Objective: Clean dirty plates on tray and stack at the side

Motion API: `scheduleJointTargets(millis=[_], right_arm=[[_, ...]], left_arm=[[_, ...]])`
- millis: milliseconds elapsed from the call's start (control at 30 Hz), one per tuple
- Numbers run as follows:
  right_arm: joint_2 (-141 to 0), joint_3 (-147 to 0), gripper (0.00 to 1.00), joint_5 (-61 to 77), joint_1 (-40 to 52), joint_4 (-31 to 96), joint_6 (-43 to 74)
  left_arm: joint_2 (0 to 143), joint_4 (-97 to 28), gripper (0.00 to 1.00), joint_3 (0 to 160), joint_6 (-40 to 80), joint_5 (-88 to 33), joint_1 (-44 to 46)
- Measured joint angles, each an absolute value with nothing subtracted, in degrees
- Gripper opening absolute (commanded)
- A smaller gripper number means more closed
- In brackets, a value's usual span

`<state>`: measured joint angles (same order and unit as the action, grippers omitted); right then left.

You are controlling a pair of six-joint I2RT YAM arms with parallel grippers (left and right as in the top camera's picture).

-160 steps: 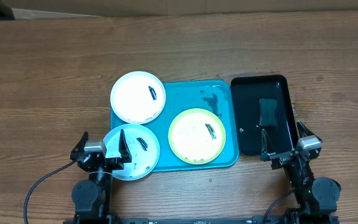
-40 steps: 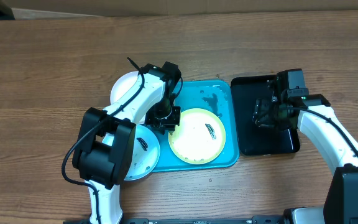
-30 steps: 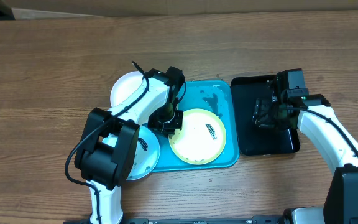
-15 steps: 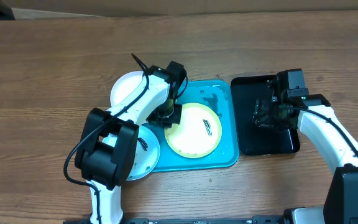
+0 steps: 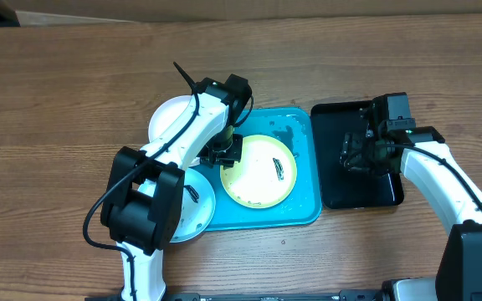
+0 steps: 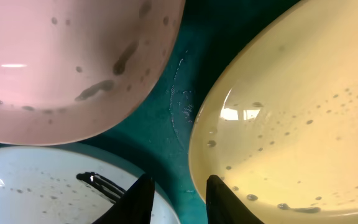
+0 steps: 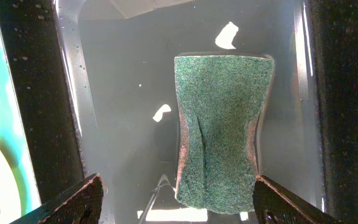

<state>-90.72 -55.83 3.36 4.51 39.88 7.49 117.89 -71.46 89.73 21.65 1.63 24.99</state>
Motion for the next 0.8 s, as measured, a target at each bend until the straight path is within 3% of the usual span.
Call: scheduleJointTargets(millis=[367,667,800], right_arm=[[-90.7,-55.8,0.79,3.3,4.5,39.8,7.5],[-90.7,-55.8,0.79,3.0,4.5,39.8,7.5],[-90.7,-55.8,0.79,3.0,4.5,39.8,7.5]], left_arm=[[118.0,-67.4,0.20,85.8,23.7,1.1,25.0],[117.5,-67.7,0.31,86.0,23.7,0.8,24.2],[110.6,-67.7,0.36,86.0,23.7,0.2,23.4]])
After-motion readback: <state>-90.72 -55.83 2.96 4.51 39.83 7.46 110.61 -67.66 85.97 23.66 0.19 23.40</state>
